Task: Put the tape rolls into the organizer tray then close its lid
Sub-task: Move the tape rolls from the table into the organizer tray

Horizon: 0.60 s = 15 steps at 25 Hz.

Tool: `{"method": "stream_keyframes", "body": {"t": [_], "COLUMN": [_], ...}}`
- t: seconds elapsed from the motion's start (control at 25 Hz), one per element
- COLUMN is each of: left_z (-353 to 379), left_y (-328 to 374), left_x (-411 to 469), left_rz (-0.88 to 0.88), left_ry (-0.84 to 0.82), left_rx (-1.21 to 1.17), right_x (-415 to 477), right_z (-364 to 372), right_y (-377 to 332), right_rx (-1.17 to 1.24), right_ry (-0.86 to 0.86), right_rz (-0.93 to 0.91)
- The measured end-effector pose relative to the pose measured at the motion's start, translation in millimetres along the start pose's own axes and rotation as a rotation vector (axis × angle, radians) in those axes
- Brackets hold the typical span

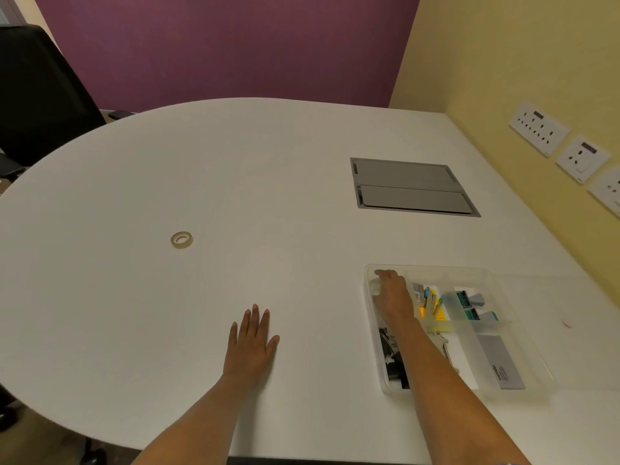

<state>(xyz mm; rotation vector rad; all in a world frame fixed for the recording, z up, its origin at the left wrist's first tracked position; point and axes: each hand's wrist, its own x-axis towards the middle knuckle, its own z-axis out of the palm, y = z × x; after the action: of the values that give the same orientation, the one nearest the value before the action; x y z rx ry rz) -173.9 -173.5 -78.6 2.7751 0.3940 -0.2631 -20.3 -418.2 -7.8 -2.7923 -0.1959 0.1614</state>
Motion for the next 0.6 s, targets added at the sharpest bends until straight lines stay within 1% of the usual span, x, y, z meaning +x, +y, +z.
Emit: {"method": "stream_keyframes", "body": {"t": [0.24, 0.36, 0.44, 0.52, 0.6], "left_z": [5, 5, 5, 3, -1], "left_y": [-6, -11, -14, -18, -25], "left_x": [0, 0, 1, 2, 4], "left_rz": [0.026, 0.045, 0.063, 0.068, 0.047], "left_ry": [0.052, 0.077, 0.084, 0.085, 0.089], "left_rx": [-0.034, -0.04, -0.043, -0.052, -0.064], "right_x": [-4, -5, -2, 3, 9], "right_z": [7, 6, 4, 3, 4], "right_y": [1, -12, -29, -50, -73], "right_rx": [0.115, 0.213, 0.223, 0.211, 0.202], "right_ry": [0.116, 0.243, 0.323, 0.347, 0.327], "right_rz": [0.044, 0.033, 0.017, -0.015, -0.063]}}
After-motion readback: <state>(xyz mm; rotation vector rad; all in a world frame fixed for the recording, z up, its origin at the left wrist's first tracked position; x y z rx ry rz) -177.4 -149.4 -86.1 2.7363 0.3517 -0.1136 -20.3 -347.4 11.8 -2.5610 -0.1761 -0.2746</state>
